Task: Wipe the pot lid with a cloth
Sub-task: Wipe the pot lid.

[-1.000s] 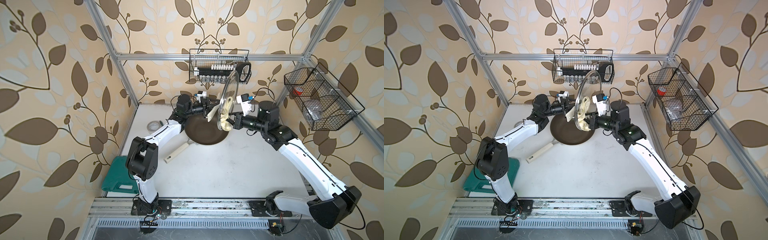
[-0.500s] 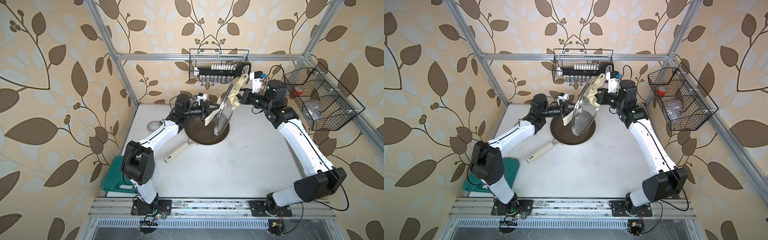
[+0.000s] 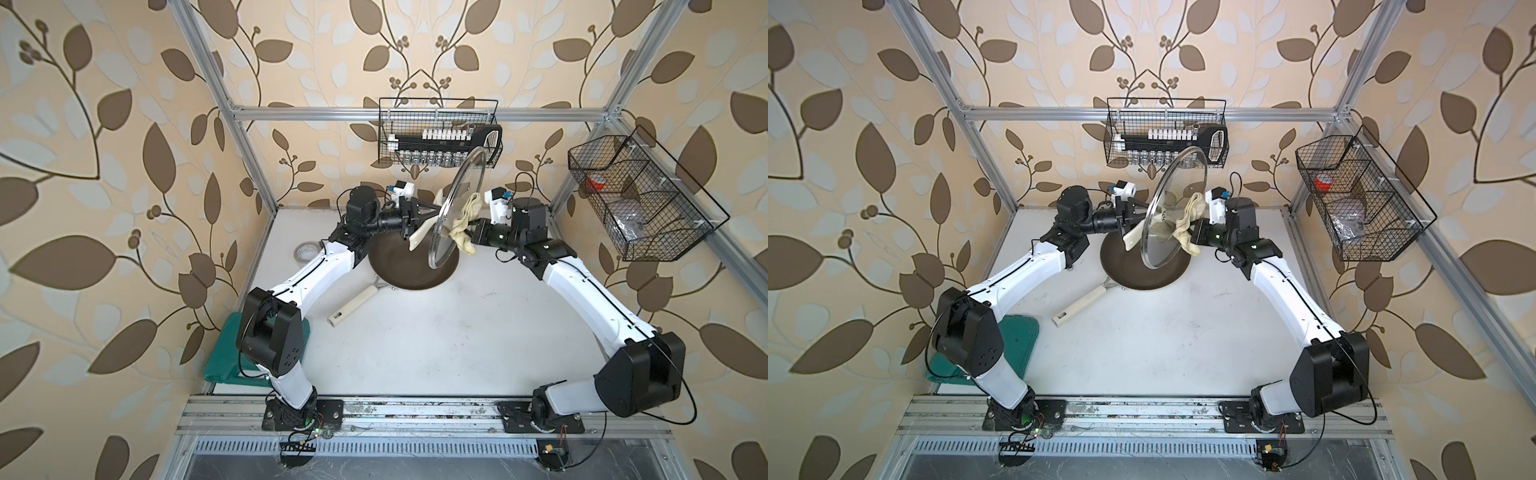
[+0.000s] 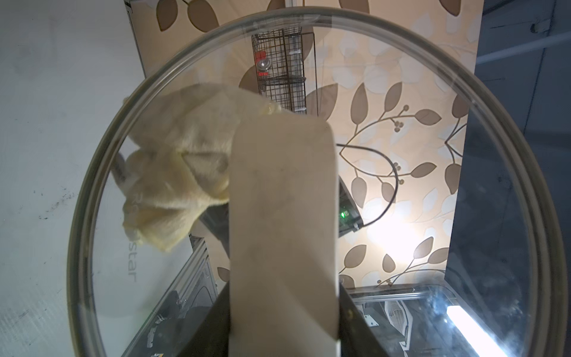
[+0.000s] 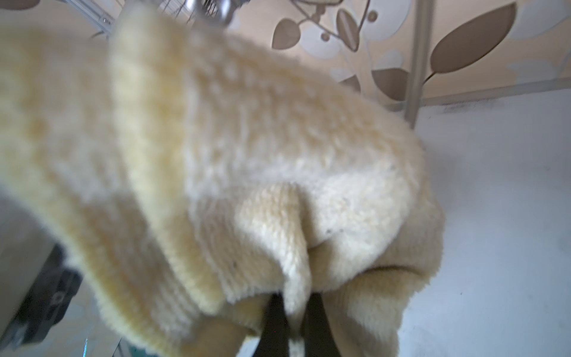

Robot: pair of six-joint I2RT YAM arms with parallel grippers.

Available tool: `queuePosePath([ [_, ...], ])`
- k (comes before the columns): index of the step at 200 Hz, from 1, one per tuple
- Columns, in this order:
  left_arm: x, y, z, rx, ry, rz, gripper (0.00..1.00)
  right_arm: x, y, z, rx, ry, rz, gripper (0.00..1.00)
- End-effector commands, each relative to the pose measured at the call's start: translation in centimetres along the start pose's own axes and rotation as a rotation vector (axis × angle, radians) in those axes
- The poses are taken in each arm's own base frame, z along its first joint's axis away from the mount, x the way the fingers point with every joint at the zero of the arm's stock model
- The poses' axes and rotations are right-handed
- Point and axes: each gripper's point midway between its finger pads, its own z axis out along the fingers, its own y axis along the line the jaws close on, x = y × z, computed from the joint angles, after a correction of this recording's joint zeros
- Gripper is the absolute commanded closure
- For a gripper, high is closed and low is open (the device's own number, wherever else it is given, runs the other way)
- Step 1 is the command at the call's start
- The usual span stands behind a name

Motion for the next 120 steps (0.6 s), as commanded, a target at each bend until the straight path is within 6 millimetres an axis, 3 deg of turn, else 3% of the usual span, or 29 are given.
queuePosePath([
  [1,1.9,-13.0,-2.7,0.228,-0.094,0.391,1.00,0.2,4.3,-1.9,-0.101,-0.024,-0.043,1.00],
  [32,0.9,-11.4,-2.5,0.174,-0.134,0.382,1.00,0.3,8.0,-3.8,-0.182,-0.036,-0.066,1.00],
  [69,1.5,-10.1,-2.6,0.114,-0.116,0.446,1.00,-2.2,9.5,-5.9,-0.180,-0.104,-0.110,1.00],
  [93,1.8,-9.4,-3.0,0.049,-0.129,0.516,1.00,-2.8,9.1,-6.4,-0.145,-0.115,-0.141,1.00],
  [120,1.5,-9.1,-3.8,-0.049,-0.178,0.632,1.00,-3.5,5.9,-8.4,-0.053,-0.150,-0.111,1.00],
])
